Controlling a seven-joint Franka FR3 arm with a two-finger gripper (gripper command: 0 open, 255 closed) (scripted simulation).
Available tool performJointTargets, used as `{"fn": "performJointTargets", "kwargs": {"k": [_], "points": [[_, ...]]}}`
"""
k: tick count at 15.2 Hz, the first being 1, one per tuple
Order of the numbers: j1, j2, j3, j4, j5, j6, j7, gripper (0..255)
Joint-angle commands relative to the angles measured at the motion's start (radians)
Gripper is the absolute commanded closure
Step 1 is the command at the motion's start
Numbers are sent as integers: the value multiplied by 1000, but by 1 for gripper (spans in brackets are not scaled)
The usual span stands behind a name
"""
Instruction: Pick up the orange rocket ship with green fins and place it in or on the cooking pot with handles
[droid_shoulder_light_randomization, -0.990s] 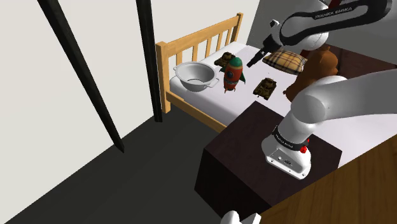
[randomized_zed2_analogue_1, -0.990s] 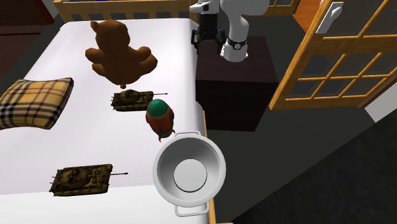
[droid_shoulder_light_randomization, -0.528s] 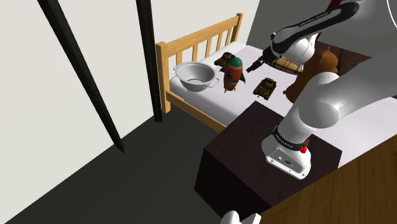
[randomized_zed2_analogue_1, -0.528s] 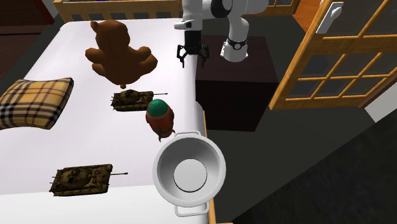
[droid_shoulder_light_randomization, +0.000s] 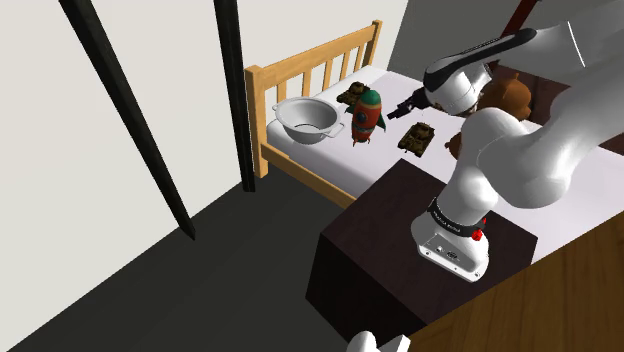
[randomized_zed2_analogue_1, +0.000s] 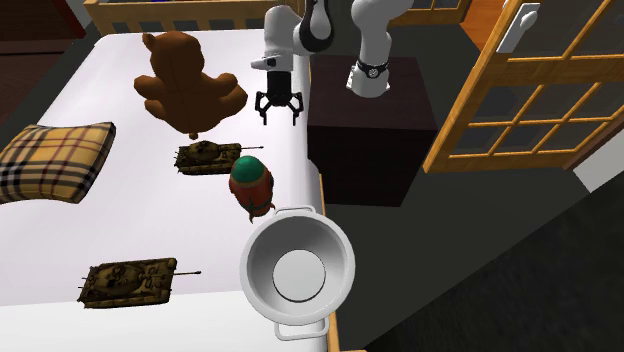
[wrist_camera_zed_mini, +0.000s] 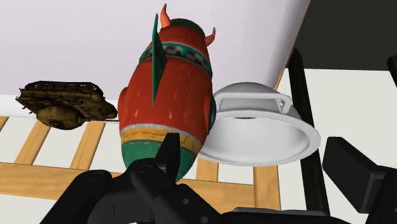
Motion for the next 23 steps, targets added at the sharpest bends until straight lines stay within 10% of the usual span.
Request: {"fn": "performJointTargets", "kwargs": {"k": [1,9,17,23], "points": [[119,-72,-144,63,-13,37,-57,0],[302,-406,-380,356,-93,48,-215,0],[424,-473,-436,442,-87,90,-219,0],[424,-473,-436,442,-87,90,-219,0]]}}
